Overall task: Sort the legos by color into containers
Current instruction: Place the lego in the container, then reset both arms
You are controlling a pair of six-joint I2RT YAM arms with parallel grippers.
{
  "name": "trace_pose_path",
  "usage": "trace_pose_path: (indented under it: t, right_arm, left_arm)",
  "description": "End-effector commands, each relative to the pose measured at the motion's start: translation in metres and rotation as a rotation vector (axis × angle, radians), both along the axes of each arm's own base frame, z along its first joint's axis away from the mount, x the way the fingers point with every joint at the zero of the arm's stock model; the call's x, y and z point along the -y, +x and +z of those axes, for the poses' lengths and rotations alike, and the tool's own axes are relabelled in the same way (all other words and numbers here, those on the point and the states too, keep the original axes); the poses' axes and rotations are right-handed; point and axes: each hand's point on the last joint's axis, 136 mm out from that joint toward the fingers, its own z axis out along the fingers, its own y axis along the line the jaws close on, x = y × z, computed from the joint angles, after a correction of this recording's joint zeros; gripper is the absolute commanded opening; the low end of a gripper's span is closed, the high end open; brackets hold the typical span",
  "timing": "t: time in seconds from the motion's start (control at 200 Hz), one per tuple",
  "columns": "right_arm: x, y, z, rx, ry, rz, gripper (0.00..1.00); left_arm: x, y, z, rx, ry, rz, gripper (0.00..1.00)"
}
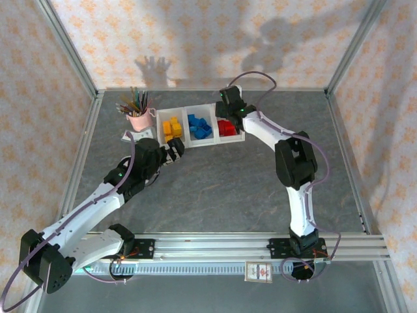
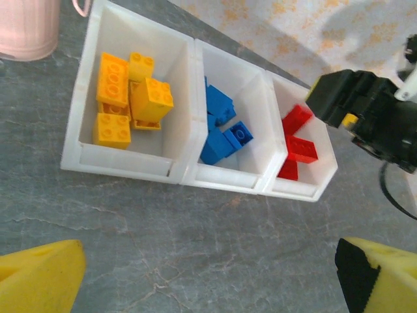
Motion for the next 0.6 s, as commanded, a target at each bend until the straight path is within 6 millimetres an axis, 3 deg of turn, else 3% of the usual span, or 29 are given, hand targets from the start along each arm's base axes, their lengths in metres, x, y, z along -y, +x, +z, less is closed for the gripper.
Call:
trace_pose_path:
  t: [0.0, 0.085, 0.19, 0.325, 0.405, 0.506, 0.596]
  right_arm:
    - [0.018, -0.021, 0.075, 0.122, 0.053, -0.03, 0.86]
    - [0.045, -0.043, 0.089, 0.169, 0.062, -0.095, 1.0]
    - [0.106, -0.076, 0.092, 0.227, 0.007, -0.269, 1.0]
    - [0.219, -0.126, 0.06, 0.254, -0.09, -0.589, 1.0]
    - [0.27, -0.152, 0.037, 0.272, -0.119, -0.7, 1.0]
    - [0.304, -0.174, 0.019, 0.327, -0.132, -0.749, 1.0]
    - [0.312, -0.178, 0.007, 0.38, -0.085, -0.72, 1.0]
  left_arm:
    - [-0.027, 0.01, 0.013, 0.06, 0.077, 0.105, 0.99]
    - [-0.059, 0.014, 0.005, 0.047, 0.133, 0.22, 0.99]
    - [-0.109, 0.017, 0.001, 0.067, 0.234, 0.385, 0.99]
    - [-0.161, 0.021, -0.002, 0.131, 0.338, 0.498, 0.99]
    - [-0.188, 0.017, -0.008, 0.138, 0.425, 0.583, 0.99]
    - [-0.2, 0.017, -0.025, 0.169, 0.51, 0.575, 0.99]
    - [-0.197, 0.018, -0.039, 0.234, 0.563, 0.528, 0.99]
